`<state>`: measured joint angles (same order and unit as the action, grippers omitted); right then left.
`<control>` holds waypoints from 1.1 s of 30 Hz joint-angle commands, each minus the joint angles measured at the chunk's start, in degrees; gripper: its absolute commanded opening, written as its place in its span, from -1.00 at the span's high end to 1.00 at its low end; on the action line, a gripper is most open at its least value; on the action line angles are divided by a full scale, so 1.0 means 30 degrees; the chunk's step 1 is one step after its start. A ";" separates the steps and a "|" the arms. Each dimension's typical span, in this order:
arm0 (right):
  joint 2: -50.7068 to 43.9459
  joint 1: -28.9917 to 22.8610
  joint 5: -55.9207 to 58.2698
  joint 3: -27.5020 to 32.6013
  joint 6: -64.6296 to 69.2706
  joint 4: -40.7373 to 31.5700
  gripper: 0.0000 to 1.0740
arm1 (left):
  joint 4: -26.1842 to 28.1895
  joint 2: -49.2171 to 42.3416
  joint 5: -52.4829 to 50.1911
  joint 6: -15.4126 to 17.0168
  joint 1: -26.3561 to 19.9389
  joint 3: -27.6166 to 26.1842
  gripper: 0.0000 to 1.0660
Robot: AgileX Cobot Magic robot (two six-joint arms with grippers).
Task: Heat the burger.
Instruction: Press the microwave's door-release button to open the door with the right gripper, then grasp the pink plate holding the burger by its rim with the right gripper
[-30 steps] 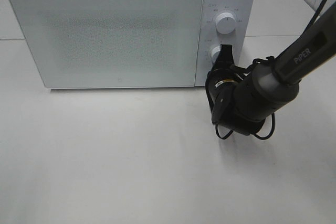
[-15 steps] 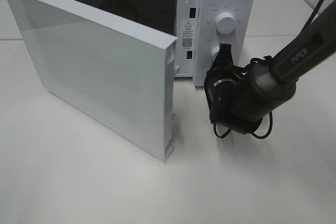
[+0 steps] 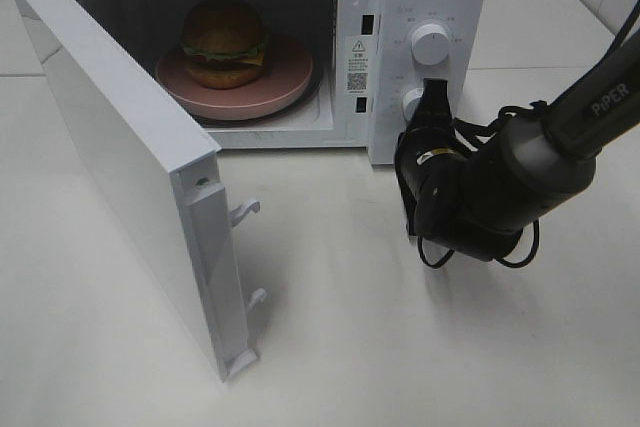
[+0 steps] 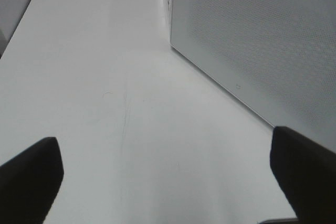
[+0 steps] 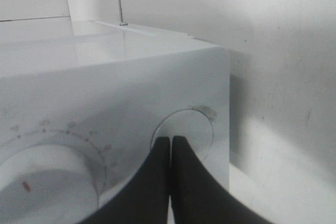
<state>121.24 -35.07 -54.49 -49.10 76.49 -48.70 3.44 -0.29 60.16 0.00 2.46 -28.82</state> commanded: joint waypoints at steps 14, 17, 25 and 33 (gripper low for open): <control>-0.3743 -0.0439 0.0936 0.3304 -0.1471 -0.0076 1.00 | 0.0038 -0.0363 -0.0267 0.0000 -0.0057 0.0076 -0.87; -0.4736 -0.0439 0.1642 0.4221 -0.2177 -0.0057 1.00 | 0.0038 -0.0363 -0.0267 0.0000 -0.0057 0.0076 -0.87; -0.7563 -0.0439 0.3915 0.6245 -0.5500 -0.0057 1.00 | 0.0038 -0.0363 -0.0267 0.0000 -0.0057 0.0076 -0.87; -0.9626 -0.0401 0.7410 0.6551 -1.1822 -0.0707 1.00 | 0.0038 -0.0363 -0.0267 0.0000 -0.0057 0.0076 -0.87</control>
<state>93.28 -36.15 -33.58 -29.62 44.00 -50.59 3.44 -0.29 60.16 0.00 2.46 -28.82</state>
